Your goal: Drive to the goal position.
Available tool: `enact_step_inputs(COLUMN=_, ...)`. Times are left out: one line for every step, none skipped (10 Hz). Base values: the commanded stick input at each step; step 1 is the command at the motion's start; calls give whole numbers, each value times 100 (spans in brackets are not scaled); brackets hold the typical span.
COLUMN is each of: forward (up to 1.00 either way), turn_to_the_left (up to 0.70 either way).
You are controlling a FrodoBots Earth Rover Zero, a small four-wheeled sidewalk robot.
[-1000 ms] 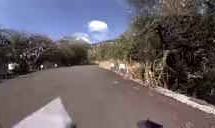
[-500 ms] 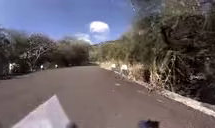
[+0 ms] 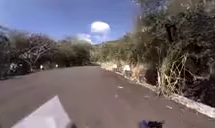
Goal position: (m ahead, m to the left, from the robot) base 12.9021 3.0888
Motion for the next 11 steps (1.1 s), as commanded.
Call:
enact_step_inputs(forward=50, turn_to_the_left=0)
enact_step_inputs(forward=50, turn_to_the_left=0)
enact_step_inputs(forward=50, turn_to_the_left=0)
enact_step_inputs(forward=50, turn_to_the_left=0)
enact_step_inputs(forward=50, turn_to_the_left=-18)
enact_step_inputs(forward=50, turn_to_the_left=-46)
enact_step_inputs(forward=50, turn_to_the_left=-50)
enact_step_inputs(forward=50, turn_to_the_left=-14)
enact_step_inputs(forward=50, turn_to_the_left=0)
enact_step_inputs(forward=50, turn_to_the_left=0)
enact_step_inputs(forward=50, turn_to_the_left=0)
